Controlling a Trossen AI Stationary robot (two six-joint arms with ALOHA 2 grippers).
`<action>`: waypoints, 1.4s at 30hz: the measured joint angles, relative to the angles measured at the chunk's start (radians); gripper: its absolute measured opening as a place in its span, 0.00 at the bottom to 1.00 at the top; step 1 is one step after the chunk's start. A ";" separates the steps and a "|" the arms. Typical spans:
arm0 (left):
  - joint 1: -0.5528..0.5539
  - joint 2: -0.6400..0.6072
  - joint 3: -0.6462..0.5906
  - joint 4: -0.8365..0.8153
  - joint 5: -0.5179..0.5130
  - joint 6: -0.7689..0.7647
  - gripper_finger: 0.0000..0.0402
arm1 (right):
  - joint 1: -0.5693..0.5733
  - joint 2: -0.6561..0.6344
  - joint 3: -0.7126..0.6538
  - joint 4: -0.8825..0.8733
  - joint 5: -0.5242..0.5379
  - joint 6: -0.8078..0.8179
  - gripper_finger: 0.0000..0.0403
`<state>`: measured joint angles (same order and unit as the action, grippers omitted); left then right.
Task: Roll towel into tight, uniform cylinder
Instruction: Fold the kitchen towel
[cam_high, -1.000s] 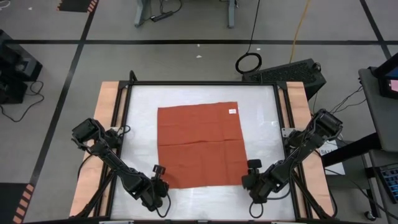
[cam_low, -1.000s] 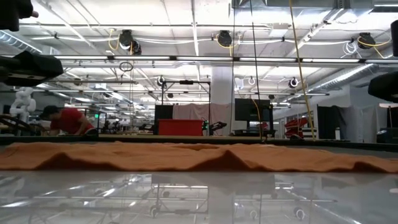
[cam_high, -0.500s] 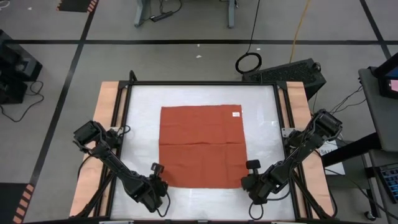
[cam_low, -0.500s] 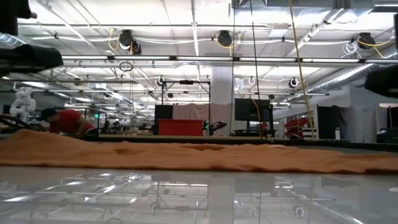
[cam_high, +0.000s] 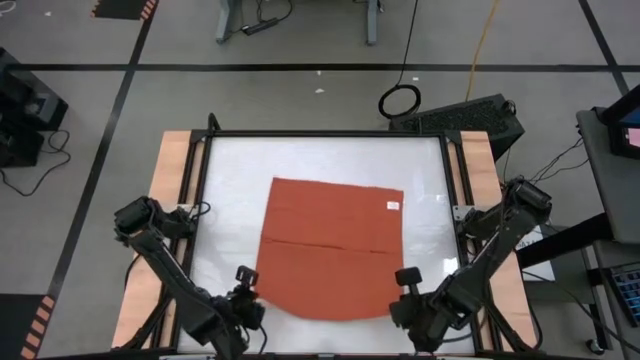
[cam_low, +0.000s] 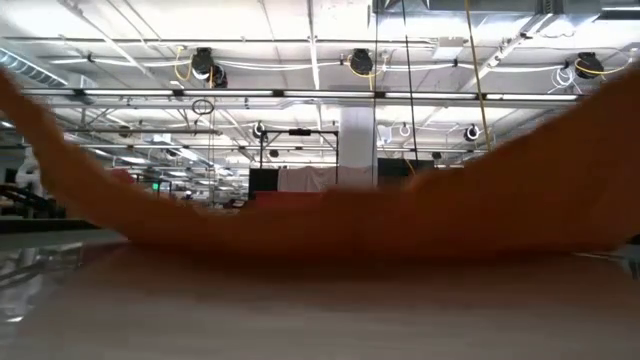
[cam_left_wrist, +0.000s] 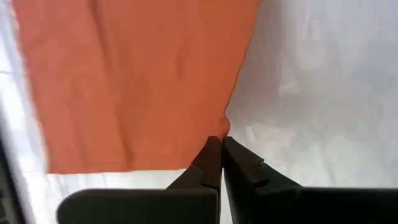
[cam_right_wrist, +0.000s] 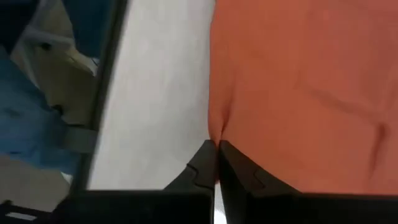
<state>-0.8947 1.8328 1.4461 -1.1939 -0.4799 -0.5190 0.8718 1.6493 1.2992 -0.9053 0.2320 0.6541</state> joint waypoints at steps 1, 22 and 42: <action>-0.005 0.000 0.023 -0.030 -0.019 -0.004 0.02 | 0.006 0.000 0.021 -0.021 0.007 0.007 0.00; 0.278 -0.002 0.082 -0.376 -0.433 -0.073 0.02 | -0.123 -0.002 0.098 -0.667 0.420 0.312 0.00; 0.666 -0.002 0.082 -0.377 -0.441 0.070 0.02 | -0.514 -0.007 0.098 -0.666 0.475 0.090 0.00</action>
<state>-0.2286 1.8309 1.5284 -1.5713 -0.9208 -0.4493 0.3582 1.6424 1.3975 -1.5715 0.7067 0.7445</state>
